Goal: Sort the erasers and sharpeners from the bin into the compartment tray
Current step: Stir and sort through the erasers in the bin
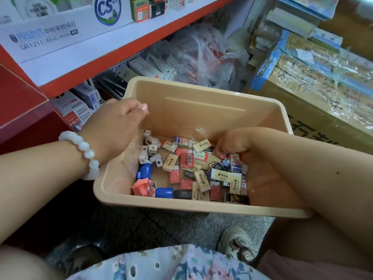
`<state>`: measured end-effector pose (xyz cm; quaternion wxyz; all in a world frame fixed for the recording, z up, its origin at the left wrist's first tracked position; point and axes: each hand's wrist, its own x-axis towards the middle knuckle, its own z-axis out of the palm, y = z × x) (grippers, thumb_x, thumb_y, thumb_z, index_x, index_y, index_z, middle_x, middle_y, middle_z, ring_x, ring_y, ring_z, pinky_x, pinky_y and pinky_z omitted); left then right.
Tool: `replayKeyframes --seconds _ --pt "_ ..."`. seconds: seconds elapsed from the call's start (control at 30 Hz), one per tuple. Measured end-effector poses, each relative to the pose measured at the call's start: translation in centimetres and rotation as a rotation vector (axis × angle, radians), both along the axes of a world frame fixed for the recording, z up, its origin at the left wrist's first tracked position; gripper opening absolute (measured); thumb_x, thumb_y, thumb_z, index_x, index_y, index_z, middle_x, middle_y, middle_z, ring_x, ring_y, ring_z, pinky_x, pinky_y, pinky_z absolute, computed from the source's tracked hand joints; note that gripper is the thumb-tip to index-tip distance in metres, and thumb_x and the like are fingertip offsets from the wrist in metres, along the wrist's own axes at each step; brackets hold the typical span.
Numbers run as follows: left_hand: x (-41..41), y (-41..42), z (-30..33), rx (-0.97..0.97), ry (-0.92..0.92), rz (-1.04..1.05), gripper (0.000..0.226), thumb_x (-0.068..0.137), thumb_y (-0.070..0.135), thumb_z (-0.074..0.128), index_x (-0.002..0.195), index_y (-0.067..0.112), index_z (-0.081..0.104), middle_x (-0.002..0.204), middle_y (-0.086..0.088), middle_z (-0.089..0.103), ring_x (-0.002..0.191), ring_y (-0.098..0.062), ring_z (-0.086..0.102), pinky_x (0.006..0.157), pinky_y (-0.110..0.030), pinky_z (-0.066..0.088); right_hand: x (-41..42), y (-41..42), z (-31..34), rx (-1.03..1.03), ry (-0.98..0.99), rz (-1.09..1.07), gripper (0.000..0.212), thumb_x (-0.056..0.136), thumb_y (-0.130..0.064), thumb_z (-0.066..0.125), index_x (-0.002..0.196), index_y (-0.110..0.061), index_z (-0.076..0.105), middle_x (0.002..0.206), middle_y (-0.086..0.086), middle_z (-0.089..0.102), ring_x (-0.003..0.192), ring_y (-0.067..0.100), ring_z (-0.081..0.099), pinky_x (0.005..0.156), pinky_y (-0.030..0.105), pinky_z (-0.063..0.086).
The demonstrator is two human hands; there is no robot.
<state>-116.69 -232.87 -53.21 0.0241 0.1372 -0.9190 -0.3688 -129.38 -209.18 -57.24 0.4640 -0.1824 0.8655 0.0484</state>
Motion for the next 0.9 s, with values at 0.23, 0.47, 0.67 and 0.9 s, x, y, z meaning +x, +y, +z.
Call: replayKeyframes --seconds 0.23,0.47,0.67,0.9 --pt "0.0 0.2 0.3 -0.009 -0.007 0.003 0.032 0.098 0.042 0.035 0.104 0.03 0.064 0.118 -0.009 0.052 0.104 -0.021 0.05 0.086 -0.031 0.033 1.4 -0.5 -1.2 0.103 0.09 -0.02 0.038 0.098 -0.023 0.047 0.13 -0.004 0.051 0.125 0.01 0.061 0.115 0.025 0.057 0.101 0.035 0.042" --pt "0.2 0.2 0.4 -0.001 -0.023 0.003 0.033 0.095 0.046 0.035 0.103 0.032 0.063 0.119 -0.008 0.051 0.105 -0.021 0.05 0.086 -0.031 0.032 1.3 -0.3 -3.4 0.025 0.244 -0.088 0.083 0.061 -0.05 0.081 0.135 -0.031 0.048 0.121 -0.006 0.062 0.107 0.023 0.06 0.094 0.04 0.049" --pt "0.2 0.4 0.6 -0.002 -0.024 0.012 0.032 0.1 0.04 0.034 0.105 0.03 0.064 0.119 -0.007 0.051 0.103 -0.021 0.05 0.084 -0.031 0.032 1.7 -0.8 -3.6 0.032 0.301 -0.122 0.057 0.062 -0.045 0.079 0.113 -0.028 0.061 0.099 -0.005 0.068 0.086 0.018 0.065 0.075 0.033 0.055" --pt "0.2 0.6 0.9 -0.006 -0.041 0.024 0.035 0.099 0.041 0.033 0.106 0.027 0.064 0.116 -0.007 0.051 0.104 -0.022 0.049 0.084 -0.031 0.032 -0.1 -1.6 -0.3 -0.211 -0.003 -0.524 0.025 0.079 -0.029 0.069 0.071 -0.008 0.058 0.054 0.004 0.045 0.044 0.015 0.037 0.049 0.021 0.031"
